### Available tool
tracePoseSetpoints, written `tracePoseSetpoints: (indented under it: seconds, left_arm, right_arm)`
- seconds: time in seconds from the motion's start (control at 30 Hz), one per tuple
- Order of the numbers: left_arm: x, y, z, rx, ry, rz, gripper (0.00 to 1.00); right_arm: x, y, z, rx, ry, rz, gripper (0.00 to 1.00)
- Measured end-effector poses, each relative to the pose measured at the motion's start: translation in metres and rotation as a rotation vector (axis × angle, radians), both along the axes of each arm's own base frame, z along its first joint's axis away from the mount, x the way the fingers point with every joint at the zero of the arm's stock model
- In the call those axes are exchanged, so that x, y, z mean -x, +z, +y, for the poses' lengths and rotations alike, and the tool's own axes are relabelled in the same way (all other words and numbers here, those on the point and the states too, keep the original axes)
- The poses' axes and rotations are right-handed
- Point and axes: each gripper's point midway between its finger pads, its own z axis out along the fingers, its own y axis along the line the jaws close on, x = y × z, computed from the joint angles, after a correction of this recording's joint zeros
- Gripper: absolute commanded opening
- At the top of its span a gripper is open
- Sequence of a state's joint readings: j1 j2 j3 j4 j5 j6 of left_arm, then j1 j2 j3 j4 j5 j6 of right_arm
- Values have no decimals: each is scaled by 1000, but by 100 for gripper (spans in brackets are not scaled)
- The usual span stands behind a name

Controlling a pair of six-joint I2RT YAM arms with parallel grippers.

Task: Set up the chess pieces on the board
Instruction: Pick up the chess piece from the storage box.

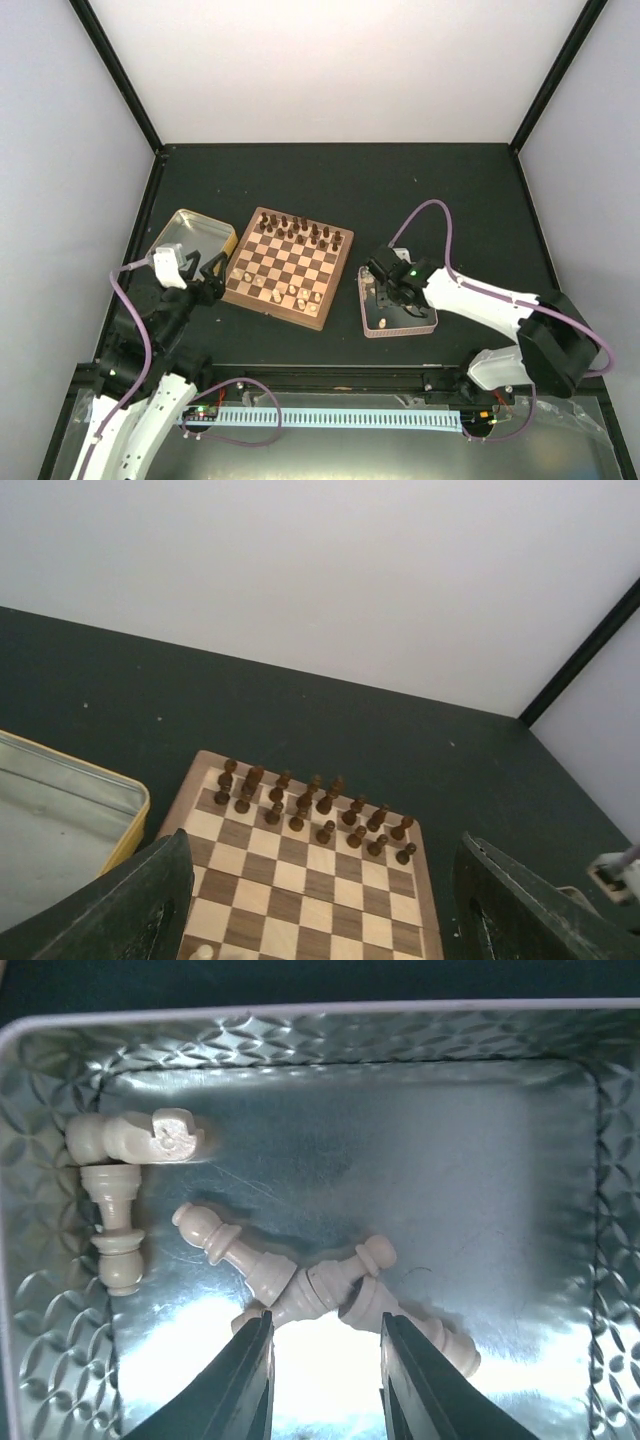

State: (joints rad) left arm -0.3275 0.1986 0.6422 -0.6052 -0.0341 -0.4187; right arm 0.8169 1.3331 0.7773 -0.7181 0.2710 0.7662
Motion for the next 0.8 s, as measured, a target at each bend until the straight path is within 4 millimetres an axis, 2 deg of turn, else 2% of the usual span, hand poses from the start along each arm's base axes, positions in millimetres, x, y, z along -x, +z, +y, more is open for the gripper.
tracePoseSetpoints:
  seconds: [0.13,0.47,0.8]
  left_arm:
    - [-4,1,-7,23,-28,9,72]
    - [-8,1,-14,52,-56,24,73]
    - [-8,1,-15,53,-58,25,73]
  right_arm:
    - [-3,-17,5,39,82,31,29]
    - [-13,-34,25,62,254,53,18]
    - [-11,-46,30,66,291,89,16]
